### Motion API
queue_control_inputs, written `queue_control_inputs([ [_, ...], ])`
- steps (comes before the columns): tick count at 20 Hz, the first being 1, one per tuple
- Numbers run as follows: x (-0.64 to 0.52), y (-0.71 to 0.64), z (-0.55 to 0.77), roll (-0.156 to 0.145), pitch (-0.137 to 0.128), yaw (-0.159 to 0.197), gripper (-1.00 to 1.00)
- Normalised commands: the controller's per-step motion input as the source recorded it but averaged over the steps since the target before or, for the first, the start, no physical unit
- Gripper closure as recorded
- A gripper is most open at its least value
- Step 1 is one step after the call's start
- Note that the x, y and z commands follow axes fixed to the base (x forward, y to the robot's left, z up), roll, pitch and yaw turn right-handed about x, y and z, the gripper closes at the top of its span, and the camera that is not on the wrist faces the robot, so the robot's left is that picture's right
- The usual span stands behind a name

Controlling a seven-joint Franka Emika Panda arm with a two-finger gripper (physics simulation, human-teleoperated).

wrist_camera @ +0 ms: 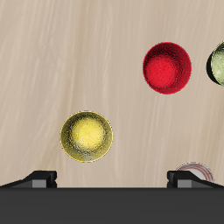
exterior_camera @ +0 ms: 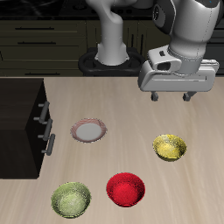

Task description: Place the yellow bowl on the plate

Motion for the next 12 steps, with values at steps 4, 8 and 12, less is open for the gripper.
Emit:
queue_control_inputs([
  [4, 0.07, -0.04, -0.36, -0.023, 0.032, -0.002, -1.0],
  [8, 0.1, 0.0, -0.32, -0.007, 0.029, -0.025, -1.0],
  [12, 0.05, 0.14, -0.37, 0.012, 0.036, -0.02, -1.0],
])
